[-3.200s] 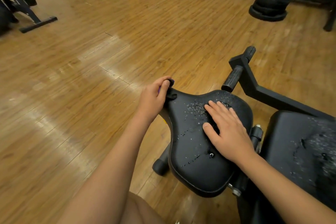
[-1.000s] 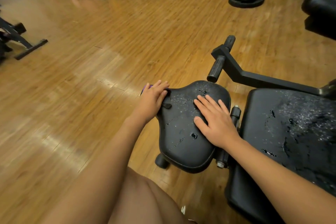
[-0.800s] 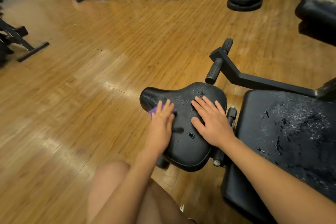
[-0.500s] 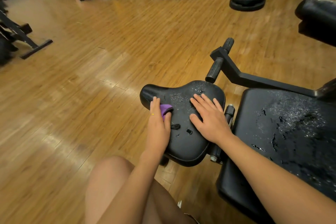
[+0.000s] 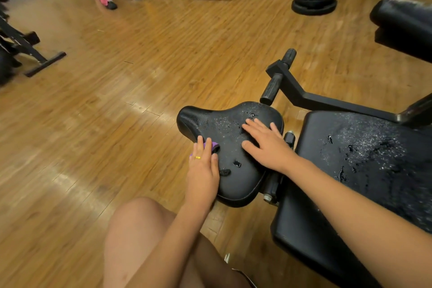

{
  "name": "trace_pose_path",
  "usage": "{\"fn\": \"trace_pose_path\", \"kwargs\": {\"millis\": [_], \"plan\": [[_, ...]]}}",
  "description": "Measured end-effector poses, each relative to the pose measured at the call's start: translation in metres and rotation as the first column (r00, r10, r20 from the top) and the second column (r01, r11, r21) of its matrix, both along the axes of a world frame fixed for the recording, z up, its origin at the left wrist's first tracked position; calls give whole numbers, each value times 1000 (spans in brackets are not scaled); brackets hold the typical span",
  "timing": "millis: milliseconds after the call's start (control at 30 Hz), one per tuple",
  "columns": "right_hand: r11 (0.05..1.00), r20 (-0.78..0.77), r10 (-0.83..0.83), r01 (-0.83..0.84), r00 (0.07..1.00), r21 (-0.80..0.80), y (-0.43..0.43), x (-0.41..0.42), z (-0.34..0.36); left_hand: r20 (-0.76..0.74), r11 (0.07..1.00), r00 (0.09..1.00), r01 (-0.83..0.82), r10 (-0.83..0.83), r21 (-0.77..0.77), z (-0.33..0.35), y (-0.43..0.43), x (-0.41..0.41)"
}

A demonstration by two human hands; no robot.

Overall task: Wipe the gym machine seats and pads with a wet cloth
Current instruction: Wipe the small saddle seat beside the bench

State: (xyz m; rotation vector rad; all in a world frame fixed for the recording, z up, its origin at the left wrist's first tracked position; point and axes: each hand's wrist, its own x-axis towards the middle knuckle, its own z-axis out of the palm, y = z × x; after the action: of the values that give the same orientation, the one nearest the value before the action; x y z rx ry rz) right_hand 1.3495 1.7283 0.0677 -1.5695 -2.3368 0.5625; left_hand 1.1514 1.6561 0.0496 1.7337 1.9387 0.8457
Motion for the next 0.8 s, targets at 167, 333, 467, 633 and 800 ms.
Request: {"fn": "trace_pose_path", "kwargs": {"millis": [167,333,467,633,800], "plan": [[979,109,-187,176,976,97,3,75,19,-71,1000,997,17,-19,-18,-6,-34,2],[980,354,-197,191,914,51,-14,144,8,-138,1000,990,-14,15,7,-14,-48,14],[973,366,-229,206,902,102,-14,140,1,-224,997,973,-40,53,62,-23,-68,36],[976,380,-219,198,899,95,-14,144,1,-275,990,958,111,-83,91,-16,-62,23],[976,385,-218,196,897,94,-14,142,4,-143,997,989,49,-40,63,-4,-10,3]]}}
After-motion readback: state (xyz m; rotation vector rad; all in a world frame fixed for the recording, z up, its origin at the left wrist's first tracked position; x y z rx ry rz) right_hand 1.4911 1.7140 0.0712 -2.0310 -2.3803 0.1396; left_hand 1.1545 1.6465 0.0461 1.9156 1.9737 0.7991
